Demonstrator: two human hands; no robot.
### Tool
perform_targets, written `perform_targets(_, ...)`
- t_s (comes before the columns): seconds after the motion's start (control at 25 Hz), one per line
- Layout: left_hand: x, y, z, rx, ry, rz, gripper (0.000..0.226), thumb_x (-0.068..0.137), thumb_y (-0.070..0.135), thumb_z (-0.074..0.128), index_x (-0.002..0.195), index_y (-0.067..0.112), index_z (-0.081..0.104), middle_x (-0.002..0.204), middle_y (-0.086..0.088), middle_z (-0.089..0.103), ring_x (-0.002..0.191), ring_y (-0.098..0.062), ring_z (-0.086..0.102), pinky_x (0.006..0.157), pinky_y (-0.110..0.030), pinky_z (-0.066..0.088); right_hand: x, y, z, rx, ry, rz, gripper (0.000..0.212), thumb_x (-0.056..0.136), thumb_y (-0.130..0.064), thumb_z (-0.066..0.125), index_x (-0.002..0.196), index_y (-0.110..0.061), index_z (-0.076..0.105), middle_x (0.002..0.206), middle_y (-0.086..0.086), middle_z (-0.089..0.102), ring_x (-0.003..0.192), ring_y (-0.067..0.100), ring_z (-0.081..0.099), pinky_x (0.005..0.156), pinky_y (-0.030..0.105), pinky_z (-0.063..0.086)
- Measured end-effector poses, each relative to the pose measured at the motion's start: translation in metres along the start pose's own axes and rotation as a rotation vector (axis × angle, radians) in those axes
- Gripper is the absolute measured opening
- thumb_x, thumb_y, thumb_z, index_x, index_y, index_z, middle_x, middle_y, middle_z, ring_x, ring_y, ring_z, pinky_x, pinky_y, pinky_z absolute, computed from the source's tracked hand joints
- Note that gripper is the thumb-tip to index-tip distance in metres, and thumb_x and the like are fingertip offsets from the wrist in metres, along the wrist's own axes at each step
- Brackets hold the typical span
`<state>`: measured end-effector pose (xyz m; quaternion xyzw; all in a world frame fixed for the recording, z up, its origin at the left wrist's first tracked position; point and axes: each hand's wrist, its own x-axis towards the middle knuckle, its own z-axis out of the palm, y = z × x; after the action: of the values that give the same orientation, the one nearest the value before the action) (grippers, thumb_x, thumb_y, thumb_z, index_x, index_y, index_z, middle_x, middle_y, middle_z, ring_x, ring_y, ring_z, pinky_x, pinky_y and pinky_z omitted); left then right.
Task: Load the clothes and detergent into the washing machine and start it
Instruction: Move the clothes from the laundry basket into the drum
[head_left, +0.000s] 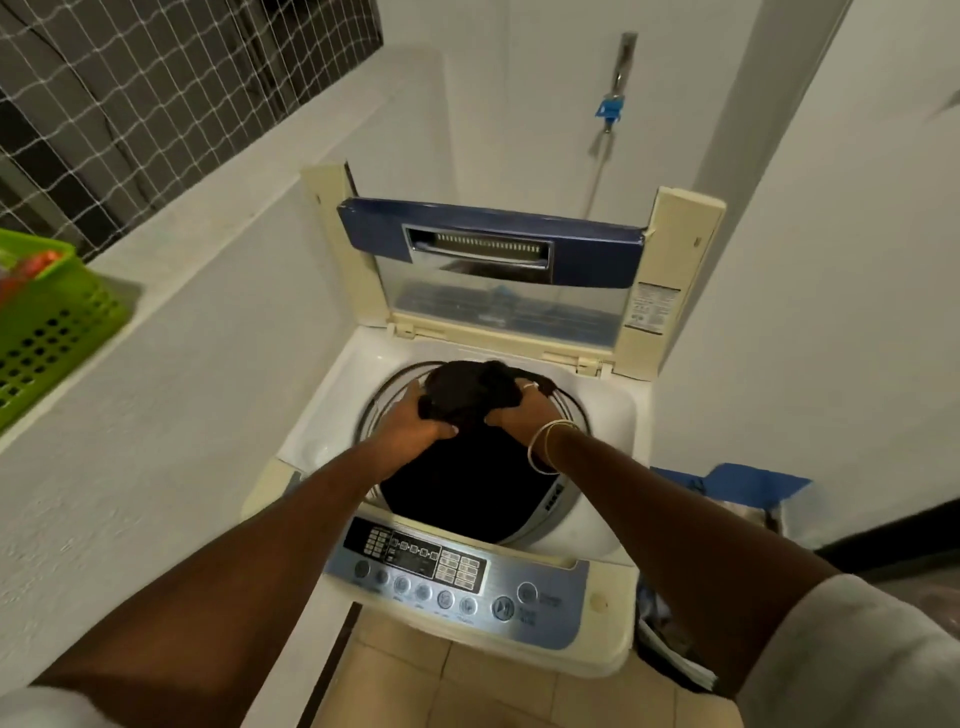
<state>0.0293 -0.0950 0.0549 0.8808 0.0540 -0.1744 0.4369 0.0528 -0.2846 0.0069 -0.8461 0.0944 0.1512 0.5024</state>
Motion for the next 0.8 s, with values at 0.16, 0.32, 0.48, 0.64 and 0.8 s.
perform_targets(0.16, 0.016, -0.033, 0.034, 0.144, 0.053, -0.053, 0.042, 0.090, 0.008, 0.067, 0.131, 0.012, 0.061, 0.124, -0.012, 0.067, 0.108, -0.025, 0.065, 0.085, -0.026, 0.045, 0.003, 0.046, -0.008, -0.073, 0.067, 0.092, 0.034, 0.082, -0.020, 0.071, 0.115, -0.017, 0.065, 0.111, 0.003, 0.063, 0.106, 0.023, 0.061, 0.086, 0.026, 0.045)
perform_targets(0.32, 0.014, -0.012, 0.088, -0.025, 0.178, 0.066, 0.023, 0.095, 0.015, 0.064, 0.118, 0.013, 0.066, 0.107, -0.005, 0.071, 0.101, -0.018, 0.067, 0.086, -0.022, 0.045, -0.016, 0.054, -0.028, 0.046, 0.217, -0.001, 0.009, 0.086, -0.022, 0.065, 0.095, -0.020, 0.066, 0.094, -0.005, 0.063, 0.091, 0.013, 0.062, 0.080, 0.020, 0.042)
perform_targets(0.48, 0.003, 0.040, 0.166, -0.113, 0.224, 0.266, 0.010, 0.100, 0.030, 0.056, 0.104, 0.023, 0.062, 0.088, 0.003, 0.069, 0.082, -0.014, 0.069, 0.075, -0.029, 0.058, -0.053, 0.078, -0.068, 0.209, 0.534, -0.039, 0.022, 0.092, -0.043, 0.060, 0.092, -0.021, 0.060, 0.073, -0.009, 0.064, 0.068, 0.002, 0.060, 0.061, 0.013, 0.043)
perform_targets(0.64, -0.007, 0.085, 0.252, -0.074, 0.081, 0.358, 0.007, 0.102, 0.024, 0.054, 0.104, 0.023, 0.061, 0.087, 0.001, 0.069, 0.075, -0.013, 0.069, 0.066, -0.027, 0.061, -0.074, 0.129, -0.111, 0.314, 0.706, 0.023, 0.029, 0.093, -0.046, 0.059, 0.082, -0.020, 0.057, 0.065, -0.009, 0.060, 0.058, 0.001, 0.057, 0.056, 0.015, 0.043)
perform_targets(0.8, -0.004, 0.101, 0.325, 0.009, 0.032, 0.391, 0.012, 0.104, 0.022, 0.050, 0.095, 0.023, 0.059, 0.084, 0.005, 0.066, 0.076, -0.012, 0.067, 0.068, -0.028, 0.057, -0.086, 0.194, -0.148, 0.313, 0.722, 0.101, 0.026, 0.094, -0.042, 0.060, 0.082, -0.019, 0.058, 0.067, -0.007, 0.064, 0.063, 0.006, 0.062, 0.059, 0.022, 0.048)
